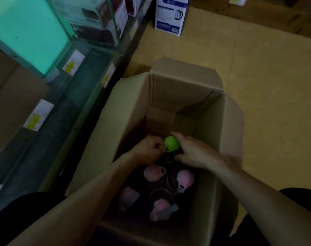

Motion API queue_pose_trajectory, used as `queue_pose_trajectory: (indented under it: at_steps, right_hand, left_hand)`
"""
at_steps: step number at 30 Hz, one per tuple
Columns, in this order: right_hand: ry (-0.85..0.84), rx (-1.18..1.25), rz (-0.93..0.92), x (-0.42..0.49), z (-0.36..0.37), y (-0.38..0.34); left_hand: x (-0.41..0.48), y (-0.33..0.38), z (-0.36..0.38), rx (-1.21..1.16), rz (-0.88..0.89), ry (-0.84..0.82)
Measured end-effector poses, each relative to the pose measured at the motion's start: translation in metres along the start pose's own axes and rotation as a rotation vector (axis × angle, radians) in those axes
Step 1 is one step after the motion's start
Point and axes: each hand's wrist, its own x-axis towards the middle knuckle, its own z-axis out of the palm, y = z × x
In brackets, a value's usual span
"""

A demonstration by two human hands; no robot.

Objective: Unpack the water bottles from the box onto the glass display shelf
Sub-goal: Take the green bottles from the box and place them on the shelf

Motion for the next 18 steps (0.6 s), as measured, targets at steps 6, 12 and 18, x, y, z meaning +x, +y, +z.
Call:
queue_pose_trajectory:
  at_steps: [6, 12, 18]
  right_hand:
    - [0.141, 0.213, 0.028, -0.001, -0.007, 0.003]
    - [0.200, 0.503, -0.042, -0.006, -0.017, -0.006]
    - [0.166, 0.794, -0.098, -0.012, -0.017, -0.018]
  left_hand:
    - [-0.006, 0.015, -0.012, -0.239, 0.028, 0.098]
    - [-0.010, 0.015, -0.032, -0.302, 0.109, 0.254]
    - [-0.020, 0.021, -0.042, -0.368, 0.128, 0.391]
